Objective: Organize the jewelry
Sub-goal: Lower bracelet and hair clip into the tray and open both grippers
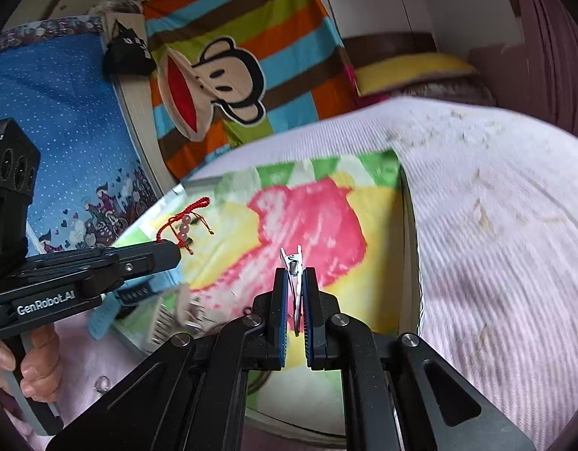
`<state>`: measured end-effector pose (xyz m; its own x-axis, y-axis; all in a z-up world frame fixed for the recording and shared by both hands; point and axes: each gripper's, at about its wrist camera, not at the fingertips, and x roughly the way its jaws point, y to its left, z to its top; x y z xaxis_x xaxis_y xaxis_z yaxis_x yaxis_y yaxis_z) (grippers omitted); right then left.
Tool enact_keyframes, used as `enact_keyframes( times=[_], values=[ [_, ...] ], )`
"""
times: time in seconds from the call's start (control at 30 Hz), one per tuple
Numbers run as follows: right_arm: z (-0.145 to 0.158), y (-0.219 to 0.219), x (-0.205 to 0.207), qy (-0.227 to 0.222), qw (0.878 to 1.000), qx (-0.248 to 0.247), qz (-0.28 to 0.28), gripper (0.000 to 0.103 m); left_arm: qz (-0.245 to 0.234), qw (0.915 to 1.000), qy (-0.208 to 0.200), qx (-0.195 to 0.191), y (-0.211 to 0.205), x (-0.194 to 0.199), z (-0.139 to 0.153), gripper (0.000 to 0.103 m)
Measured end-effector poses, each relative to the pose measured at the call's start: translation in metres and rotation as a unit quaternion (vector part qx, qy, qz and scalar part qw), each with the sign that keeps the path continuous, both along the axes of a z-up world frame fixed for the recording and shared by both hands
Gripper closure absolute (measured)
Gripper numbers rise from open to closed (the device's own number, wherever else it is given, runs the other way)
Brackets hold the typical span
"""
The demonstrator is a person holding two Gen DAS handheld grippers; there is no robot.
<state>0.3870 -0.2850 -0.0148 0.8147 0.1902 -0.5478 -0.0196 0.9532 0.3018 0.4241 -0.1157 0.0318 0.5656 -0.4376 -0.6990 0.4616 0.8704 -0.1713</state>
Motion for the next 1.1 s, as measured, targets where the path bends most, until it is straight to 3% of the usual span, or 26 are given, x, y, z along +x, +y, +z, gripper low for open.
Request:
enact_keyframes(
  times=[0.23, 0.53, 0.8, 0.93, 1.03, 1.1],
  values=[
    [-0.008, 0.008, 0.008, 0.017, 1.000, -0.016, 0.012, 0.096, 0.009, 0.9997, 0.023, -0.003, 0.002, 0.006, -0.005, 0.098],
    [-0.009, 0.014, 0.012, 0.035, 0.998, -0.039, 0.017, 0.095, 0.023, 0.9994, 0.023, -0.005, 0.009, 0.004, -0.003, 0.096],
    [-0.003, 0.017, 0.002, 0.023, 0.998, -0.051, 0.019, 0.083, 0.037, 0.9992, 0.002, -0.018, 0.022, -0.012, 0.004, 0.082],
    [0.007, 0.015, -0.012, -0.007, 0.998, -0.053, 0.010, 0.071, 0.044, 0.9984, -0.022, -0.028, 0.028, -0.026, 0.012, 0.078],
    [0.019, 0.015, -0.025, -0.033, 0.998, -0.059, 0.005, 0.069, 0.054, 0.9969, -0.045, -0.037, 0.036, -0.039, 0.020, 0.072],
    [0.025, 0.015, -0.034, -0.047, 0.997, -0.061, 0.002, 0.065, 0.063, 0.9952, -0.063, -0.040, 0.042, -0.048, 0.026, 0.063]
  ],
)
